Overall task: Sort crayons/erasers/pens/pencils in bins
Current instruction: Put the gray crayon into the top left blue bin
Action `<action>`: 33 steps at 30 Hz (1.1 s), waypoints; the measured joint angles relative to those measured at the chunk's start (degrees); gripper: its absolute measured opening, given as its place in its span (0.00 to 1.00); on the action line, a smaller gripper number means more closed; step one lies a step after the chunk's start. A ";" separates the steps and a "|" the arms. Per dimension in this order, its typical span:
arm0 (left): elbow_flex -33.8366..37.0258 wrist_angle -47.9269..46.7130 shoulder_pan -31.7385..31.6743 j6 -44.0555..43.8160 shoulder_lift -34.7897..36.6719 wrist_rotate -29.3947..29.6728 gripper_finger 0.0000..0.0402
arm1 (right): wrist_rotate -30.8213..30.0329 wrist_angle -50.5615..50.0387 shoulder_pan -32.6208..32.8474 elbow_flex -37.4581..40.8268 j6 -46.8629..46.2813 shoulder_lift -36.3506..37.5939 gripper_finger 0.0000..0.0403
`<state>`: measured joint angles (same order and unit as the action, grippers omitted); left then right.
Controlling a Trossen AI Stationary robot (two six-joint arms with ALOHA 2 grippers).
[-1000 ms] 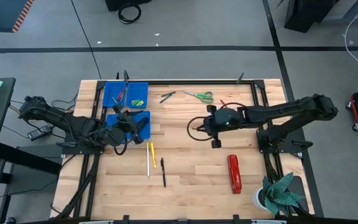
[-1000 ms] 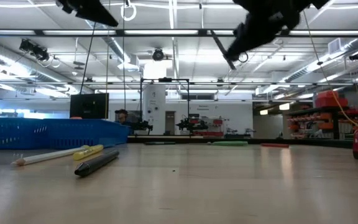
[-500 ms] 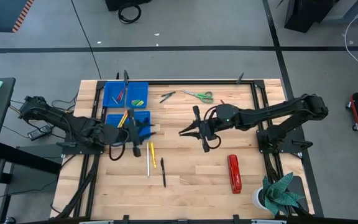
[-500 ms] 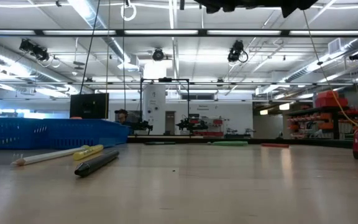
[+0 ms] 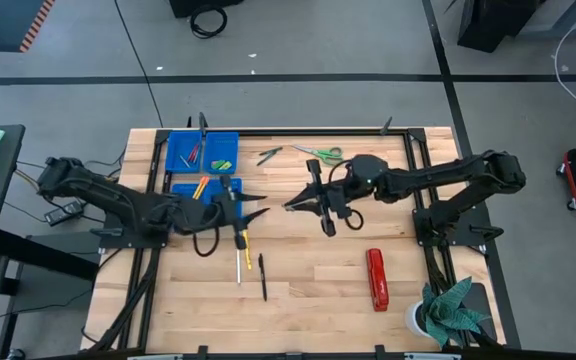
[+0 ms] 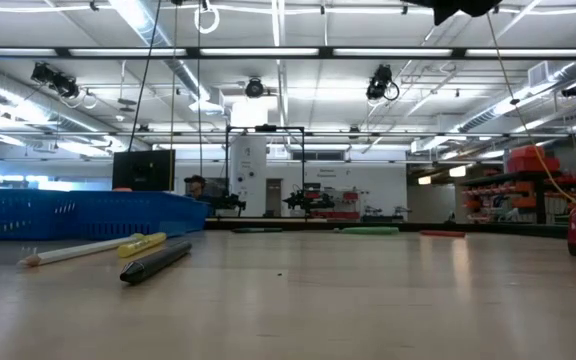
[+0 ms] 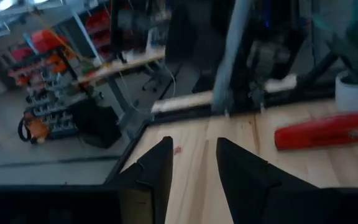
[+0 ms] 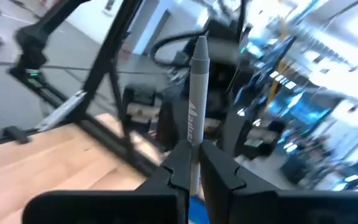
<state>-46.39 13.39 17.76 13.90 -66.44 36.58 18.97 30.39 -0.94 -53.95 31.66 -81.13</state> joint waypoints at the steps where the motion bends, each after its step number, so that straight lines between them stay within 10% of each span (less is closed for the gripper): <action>1: -0.02 2.37 0.02 0.62 -1.00 -0.01 0.33 | 1.08 -1.12 -0.39 -0.12 -1.08 -0.07 0.07; 8: -0.02 15.30 0.82 7.73 -5.90 0.01 0.33 | 4.10 -10.64 -1.15 -0.14 -2.99 -0.08 0.07; 33: -0.04 16.59 2.97 1.90 -12.43 -0.02 0.36 | 5.55 -17.54 -0.49 -0.14 1.99 -0.08 0.07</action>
<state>-46.44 29.98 20.73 15.79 -78.87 36.57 24.51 12.85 -1.44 -54.08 33.65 -81.21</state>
